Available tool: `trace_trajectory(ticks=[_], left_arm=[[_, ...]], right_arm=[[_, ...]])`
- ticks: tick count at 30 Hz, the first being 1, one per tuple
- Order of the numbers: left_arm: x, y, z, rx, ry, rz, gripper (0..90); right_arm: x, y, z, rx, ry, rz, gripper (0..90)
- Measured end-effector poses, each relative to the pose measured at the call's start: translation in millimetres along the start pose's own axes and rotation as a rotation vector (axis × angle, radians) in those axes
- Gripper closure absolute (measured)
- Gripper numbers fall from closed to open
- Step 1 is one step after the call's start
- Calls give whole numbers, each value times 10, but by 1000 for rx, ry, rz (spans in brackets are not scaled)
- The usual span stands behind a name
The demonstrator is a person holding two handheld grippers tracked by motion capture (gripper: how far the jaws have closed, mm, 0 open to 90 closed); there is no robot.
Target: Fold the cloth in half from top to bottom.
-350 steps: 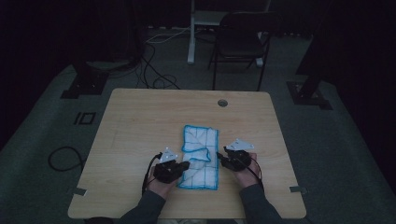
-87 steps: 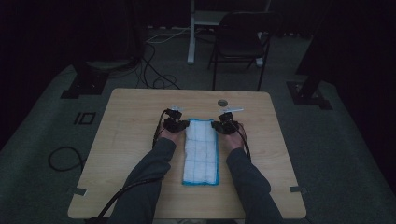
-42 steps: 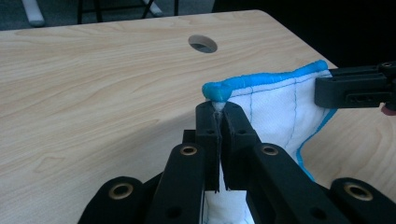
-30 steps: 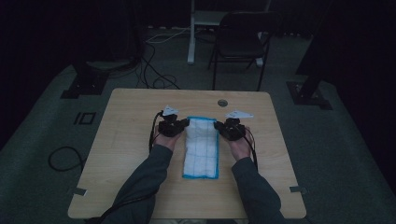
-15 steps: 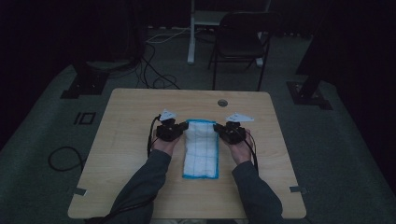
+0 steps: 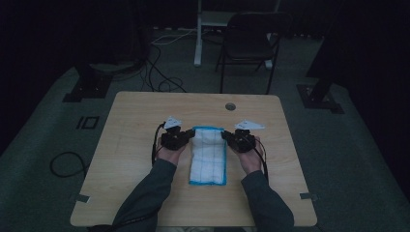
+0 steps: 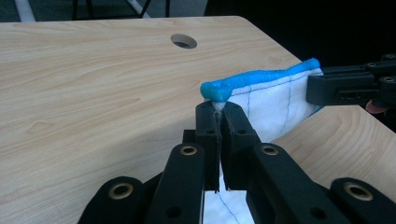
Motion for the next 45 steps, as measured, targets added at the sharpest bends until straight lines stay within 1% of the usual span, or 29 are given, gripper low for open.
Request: trace_trajectory(ticks=[14,27,32,39,45], left_arm=[[21,101,-44,14,-2,-10,873],[90,203,-86,31,-8,-9,872],[121,240,-115,41,4,-11,872],[160,296,-153,47,3,-14,871],[229,324,-172,50,13,-17,872]], right_arm=[[0,83,92,-11,19,-10,854],[46,152,191,-23,31,-23,854],[69,175,218,-27,31,-23,855],[117,213,264,-31,31,-25,854],[172,229,307,-36,29,-24,854]])
Point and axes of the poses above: each handheld gripper's, and its own axes: y roughly backward along the jaws, x roughly out of its underside, z roughly to its left, the point moved 10 cm from there along -y, roughly forward along the jaws, and after that the axes turned 11 degrees about -x, right-handed, at the moved point
